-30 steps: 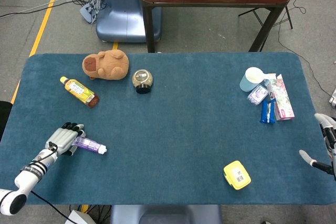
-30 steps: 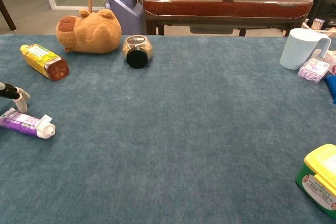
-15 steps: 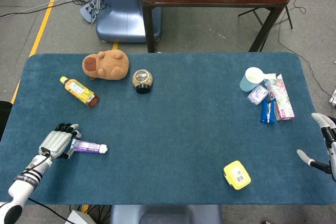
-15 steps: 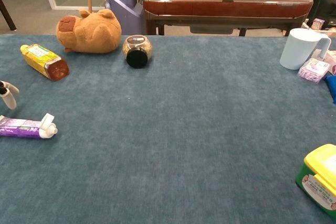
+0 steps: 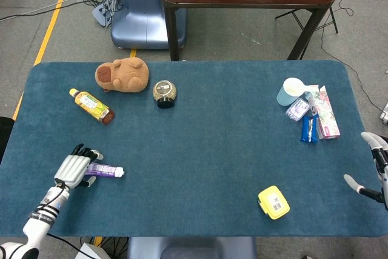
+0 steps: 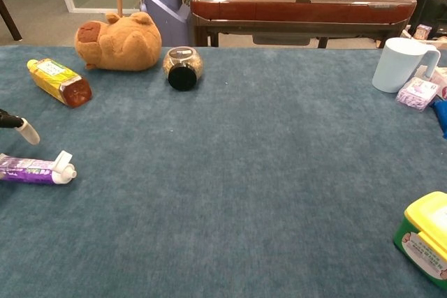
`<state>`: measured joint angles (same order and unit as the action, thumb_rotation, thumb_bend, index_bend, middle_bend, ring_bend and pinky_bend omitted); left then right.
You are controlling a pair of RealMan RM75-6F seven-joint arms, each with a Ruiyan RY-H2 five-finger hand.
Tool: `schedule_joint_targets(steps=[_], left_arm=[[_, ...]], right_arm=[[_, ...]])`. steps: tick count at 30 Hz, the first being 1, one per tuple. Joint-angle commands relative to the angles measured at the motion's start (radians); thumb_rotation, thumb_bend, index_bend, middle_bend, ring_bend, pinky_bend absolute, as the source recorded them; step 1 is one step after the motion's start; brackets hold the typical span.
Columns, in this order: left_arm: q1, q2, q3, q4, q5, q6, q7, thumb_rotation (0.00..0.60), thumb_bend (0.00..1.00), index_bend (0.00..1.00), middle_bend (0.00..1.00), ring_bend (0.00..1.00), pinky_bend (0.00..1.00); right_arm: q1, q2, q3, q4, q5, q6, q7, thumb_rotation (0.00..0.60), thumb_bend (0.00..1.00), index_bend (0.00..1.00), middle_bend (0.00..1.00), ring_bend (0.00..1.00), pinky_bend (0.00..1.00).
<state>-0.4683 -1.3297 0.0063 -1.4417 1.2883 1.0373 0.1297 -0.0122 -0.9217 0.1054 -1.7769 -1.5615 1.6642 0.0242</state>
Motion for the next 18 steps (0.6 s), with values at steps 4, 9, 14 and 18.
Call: schedule_joint_targets(steps=[4, 9, 14, 18], left_arm=[[0.002, -0.052, -0.011, 0.050, 0.015, 0.010, -0.001, 0.600, 0.27, 0.29, 0.25, 0.15, 0.00], [0.006, -0.073, -0.012, 0.070, 0.018, 0.009, 0.003, 0.600, 0.27, 0.29, 0.27, 0.16, 0.00], [0.017, -0.077, -0.011, 0.066, 0.025, 0.025, 0.016, 0.600, 0.27, 0.30, 0.28, 0.16, 0.00], [0.023, -0.082, -0.011, 0.069, 0.026, 0.029, 0.017, 0.600, 0.27, 0.31, 0.28, 0.17, 0.00]], right_arm=[[-0.008, 0.002, -0.002, 0.000, 0.003, 0.007, 0.002, 0.600, 0.04, 0.14, 0.19, 0.16, 0.15], [-0.014, 0.002, -0.004, 0.005, 0.006, 0.011, 0.008, 0.600, 0.04, 0.14, 0.19, 0.16, 0.15], [-0.013, -0.001, -0.004, 0.009, 0.009, 0.006, 0.011, 0.600, 0.04, 0.14, 0.19, 0.16, 0.15], [-0.010, -0.003, -0.003, 0.013, 0.011, 0.000, 0.015, 0.600, 0.04, 0.14, 0.19, 0.16, 0.15]])
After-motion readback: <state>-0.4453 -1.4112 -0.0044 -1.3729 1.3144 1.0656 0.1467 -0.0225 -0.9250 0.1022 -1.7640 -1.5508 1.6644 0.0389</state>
